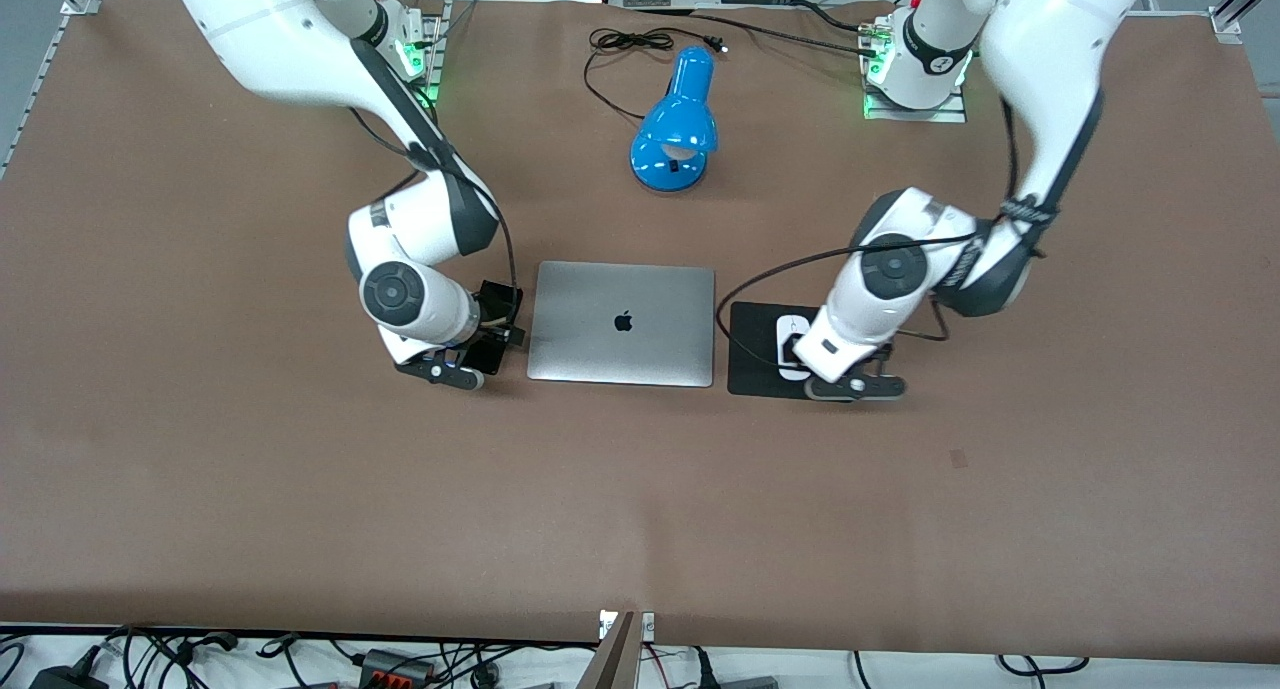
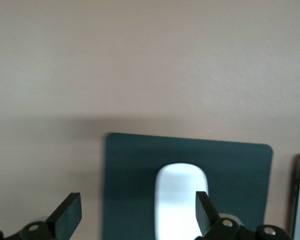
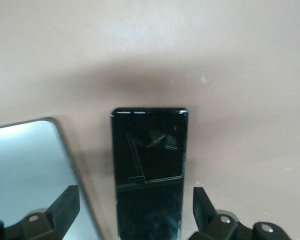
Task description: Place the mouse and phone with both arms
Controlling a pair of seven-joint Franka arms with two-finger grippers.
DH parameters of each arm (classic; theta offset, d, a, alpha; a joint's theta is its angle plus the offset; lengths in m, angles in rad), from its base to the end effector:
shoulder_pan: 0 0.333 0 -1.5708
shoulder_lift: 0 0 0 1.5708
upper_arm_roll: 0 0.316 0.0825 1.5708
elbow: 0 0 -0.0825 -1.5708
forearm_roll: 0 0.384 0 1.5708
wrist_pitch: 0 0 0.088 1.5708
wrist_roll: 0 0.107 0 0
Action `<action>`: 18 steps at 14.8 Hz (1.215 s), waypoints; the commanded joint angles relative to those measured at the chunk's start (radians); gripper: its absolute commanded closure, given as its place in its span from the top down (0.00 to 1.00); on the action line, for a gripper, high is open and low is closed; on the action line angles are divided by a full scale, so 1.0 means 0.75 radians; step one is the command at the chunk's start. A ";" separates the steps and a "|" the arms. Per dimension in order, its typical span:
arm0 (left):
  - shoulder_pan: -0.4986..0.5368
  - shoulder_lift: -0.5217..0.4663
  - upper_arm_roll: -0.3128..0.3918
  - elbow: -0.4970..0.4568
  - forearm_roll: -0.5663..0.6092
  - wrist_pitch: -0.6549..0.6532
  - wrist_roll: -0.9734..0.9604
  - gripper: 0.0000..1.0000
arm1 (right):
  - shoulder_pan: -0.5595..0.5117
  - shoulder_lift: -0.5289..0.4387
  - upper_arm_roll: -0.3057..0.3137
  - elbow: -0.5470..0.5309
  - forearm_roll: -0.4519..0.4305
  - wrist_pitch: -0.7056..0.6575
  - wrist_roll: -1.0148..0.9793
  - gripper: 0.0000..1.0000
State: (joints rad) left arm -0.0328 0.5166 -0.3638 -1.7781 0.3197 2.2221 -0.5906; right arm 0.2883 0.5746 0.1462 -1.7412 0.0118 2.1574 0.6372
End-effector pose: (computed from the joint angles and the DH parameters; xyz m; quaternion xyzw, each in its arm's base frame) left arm 0.6131 -0.2248 0.2803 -0.9991 -0.0180 -0.0053 0.0387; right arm 0.5923 0.2671 0.2377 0.9897 -0.1129 -0.0886 0.0002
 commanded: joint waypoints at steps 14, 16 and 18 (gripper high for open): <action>0.299 -0.347 -0.010 0.550 -0.250 -1.085 0.634 1.00 | -0.210 -0.122 -0.050 0.845 -0.163 -0.893 -0.414 1.00; 0.332 -0.309 -0.008 0.567 -0.277 -1.112 0.646 1.00 | -0.280 -0.169 -0.046 0.839 -0.161 -0.876 -0.567 1.00; 0.334 -0.316 0.006 0.577 -0.362 -1.110 0.671 1.00 | -0.343 -0.218 -0.052 0.818 -0.155 -0.866 -0.692 1.00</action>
State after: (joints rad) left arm 0.2096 0.2480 -0.3649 -1.3942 0.1017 1.4153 -0.1225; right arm 0.0795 0.4491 0.1004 -1.1130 -0.1015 1.5160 0.2072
